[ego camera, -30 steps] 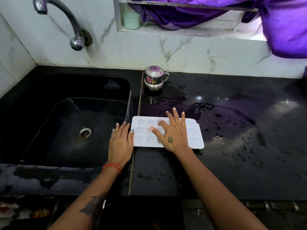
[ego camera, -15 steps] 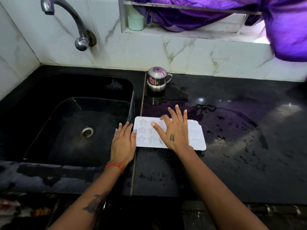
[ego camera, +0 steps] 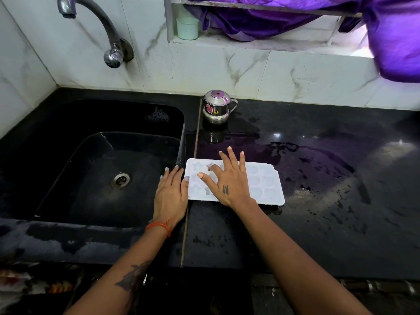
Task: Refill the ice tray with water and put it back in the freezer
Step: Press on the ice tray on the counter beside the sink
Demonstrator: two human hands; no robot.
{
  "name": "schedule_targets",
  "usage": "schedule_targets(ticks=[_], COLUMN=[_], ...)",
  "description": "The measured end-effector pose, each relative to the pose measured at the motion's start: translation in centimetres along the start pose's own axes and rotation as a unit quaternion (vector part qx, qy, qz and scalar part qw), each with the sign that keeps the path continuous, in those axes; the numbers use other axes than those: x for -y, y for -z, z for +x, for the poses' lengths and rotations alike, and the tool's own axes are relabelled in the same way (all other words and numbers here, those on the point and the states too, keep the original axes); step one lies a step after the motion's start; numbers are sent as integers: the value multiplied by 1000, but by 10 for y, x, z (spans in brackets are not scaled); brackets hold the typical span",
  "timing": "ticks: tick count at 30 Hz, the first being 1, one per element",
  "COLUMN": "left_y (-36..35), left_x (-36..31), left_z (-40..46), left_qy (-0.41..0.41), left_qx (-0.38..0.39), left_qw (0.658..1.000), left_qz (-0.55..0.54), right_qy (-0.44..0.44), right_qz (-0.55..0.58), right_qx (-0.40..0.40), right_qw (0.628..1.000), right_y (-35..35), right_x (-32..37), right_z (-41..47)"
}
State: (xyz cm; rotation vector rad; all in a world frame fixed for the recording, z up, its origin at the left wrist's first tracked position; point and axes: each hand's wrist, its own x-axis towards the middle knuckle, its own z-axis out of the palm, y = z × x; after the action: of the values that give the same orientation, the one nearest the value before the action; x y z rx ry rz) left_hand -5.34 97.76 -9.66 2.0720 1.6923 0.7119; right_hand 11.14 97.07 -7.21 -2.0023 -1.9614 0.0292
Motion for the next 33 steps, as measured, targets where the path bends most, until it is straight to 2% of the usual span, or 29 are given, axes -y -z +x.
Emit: schedule_targets(ticks=[11,21,33], left_y=[0,1,1], left_x=[1,0,0], left_z=[0,0,0], left_qy=[2,1,6], left_qx=[6,4,4], left_qw=[1000,1000,1000], left_qz=[-4,-12,-19], right_qy=[-8,-4,-11], right_qz=[-50,-44,13], right_qx=[12,25,-25], right_qw=[999,999,1000], right_y=[0,0,-2], right_x=[3,1,-2], right_z=[-2,-1,-2])
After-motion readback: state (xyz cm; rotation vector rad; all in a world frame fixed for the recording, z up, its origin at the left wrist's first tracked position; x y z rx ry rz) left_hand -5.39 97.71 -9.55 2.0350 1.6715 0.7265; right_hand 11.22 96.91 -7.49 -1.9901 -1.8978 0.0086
